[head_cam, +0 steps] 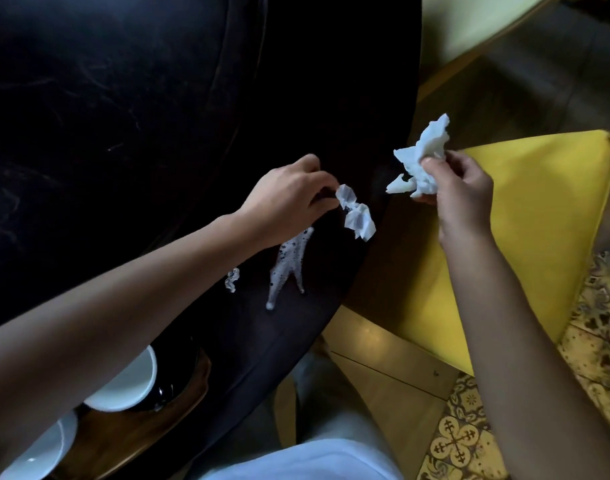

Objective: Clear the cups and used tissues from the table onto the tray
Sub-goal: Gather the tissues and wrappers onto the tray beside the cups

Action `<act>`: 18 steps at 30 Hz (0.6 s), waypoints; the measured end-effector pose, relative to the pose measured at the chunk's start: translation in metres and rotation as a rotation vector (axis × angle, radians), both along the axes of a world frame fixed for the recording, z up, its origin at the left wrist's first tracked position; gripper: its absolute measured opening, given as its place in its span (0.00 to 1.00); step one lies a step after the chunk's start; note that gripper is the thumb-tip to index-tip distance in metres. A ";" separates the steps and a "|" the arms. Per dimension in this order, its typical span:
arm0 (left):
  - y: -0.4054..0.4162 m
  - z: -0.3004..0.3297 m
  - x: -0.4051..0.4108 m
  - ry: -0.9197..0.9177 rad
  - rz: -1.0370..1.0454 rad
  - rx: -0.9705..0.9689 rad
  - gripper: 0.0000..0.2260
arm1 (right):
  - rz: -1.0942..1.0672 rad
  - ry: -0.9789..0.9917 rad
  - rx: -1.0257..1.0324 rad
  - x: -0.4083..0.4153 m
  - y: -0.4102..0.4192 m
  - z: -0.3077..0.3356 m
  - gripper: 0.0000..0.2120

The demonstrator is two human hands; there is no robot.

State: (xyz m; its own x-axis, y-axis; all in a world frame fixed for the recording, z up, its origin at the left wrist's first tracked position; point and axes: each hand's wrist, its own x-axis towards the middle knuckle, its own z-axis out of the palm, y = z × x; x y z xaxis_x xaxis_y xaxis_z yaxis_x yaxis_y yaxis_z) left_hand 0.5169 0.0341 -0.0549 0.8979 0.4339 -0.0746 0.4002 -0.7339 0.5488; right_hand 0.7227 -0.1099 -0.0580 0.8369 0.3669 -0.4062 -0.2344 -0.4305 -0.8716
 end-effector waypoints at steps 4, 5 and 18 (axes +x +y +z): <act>-0.014 -0.003 0.038 0.182 -0.011 0.077 0.39 | -0.060 0.069 0.033 -0.004 -0.020 -0.002 0.11; -0.019 -0.006 0.045 0.208 -0.036 0.126 0.41 | -0.061 0.077 0.036 -0.006 -0.024 -0.002 0.11; -0.025 -0.034 0.069 0.295 -0.266 0.238 0.19 | -0.107 0.129 0.081 -0.009 -0.047 -0.010 0.10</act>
